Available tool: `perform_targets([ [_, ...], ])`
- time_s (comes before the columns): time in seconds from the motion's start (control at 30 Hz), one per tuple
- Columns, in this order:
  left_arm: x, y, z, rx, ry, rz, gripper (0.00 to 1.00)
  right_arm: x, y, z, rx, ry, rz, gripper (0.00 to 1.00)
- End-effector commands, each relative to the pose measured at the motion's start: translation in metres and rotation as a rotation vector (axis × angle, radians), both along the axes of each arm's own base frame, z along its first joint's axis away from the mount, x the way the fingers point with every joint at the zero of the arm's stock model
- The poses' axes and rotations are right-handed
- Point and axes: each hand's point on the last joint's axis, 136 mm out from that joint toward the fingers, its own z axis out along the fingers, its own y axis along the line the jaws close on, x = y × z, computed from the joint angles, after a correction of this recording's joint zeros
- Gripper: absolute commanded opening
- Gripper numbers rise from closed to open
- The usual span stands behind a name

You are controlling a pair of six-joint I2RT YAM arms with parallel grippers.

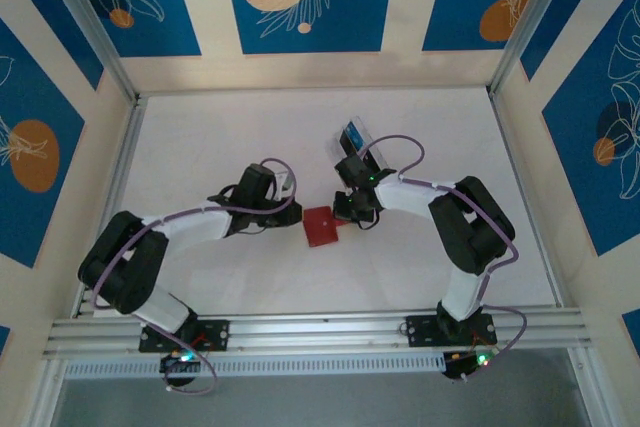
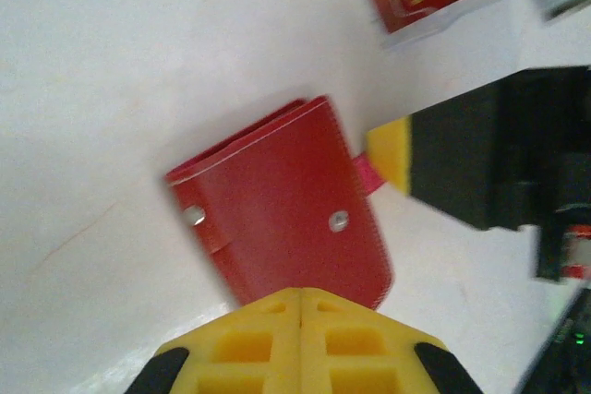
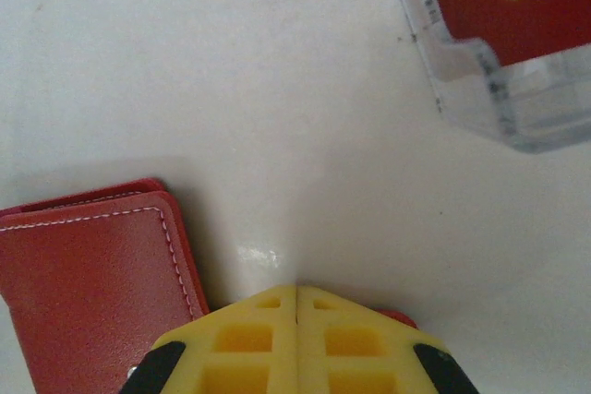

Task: Put the credit cards into the card holder
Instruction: Open the button on the card holder, then open the card holder at the center of the table.

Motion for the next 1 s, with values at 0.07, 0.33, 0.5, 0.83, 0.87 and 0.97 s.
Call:
perform_targets([
  [0.07, -0.01, 0.001, -0.03, 0.065, 0.069, -0.018, 0.0, -0.019, -0.003, -0.017, 0.003, 0.068, 0.016, 0.0],
  [0.33, -0.009, -0.014, -0.048, 0.09, 0.098, -0.049, 0.0, -0.019, 0.004, -0.011, -0.008, 0.051, 0.054, 0.0],
  [0.5, -0.011, -0.015, -0.052, 0.097, 0.099, -0.05, 0.0, -0.02, 0.012, -0.009, -0.027, 0.041, 0.093, 0.0],
  [0.83, -0.011, -0.018, -0.055, 0.102, 0.102, -0.055, 0.0, -0.022, 0.022, 0.013, -0.036, -0.007, 0.13, 0.0],
  [0.87, -0.011, -0.018, -0.056, 0.103, 0.102, -0.056, 0.0, -0.023, 0.023, 0.016, -0.038, -0.016, 0.134, 0.0],
  [0.97, -0.011, -0.018, -0.058, 0.105, 0.103, -0.055, 0.0, -0.023, 0.025, 0.027, -0.025, -0.033, 0.141, 0.05],
])
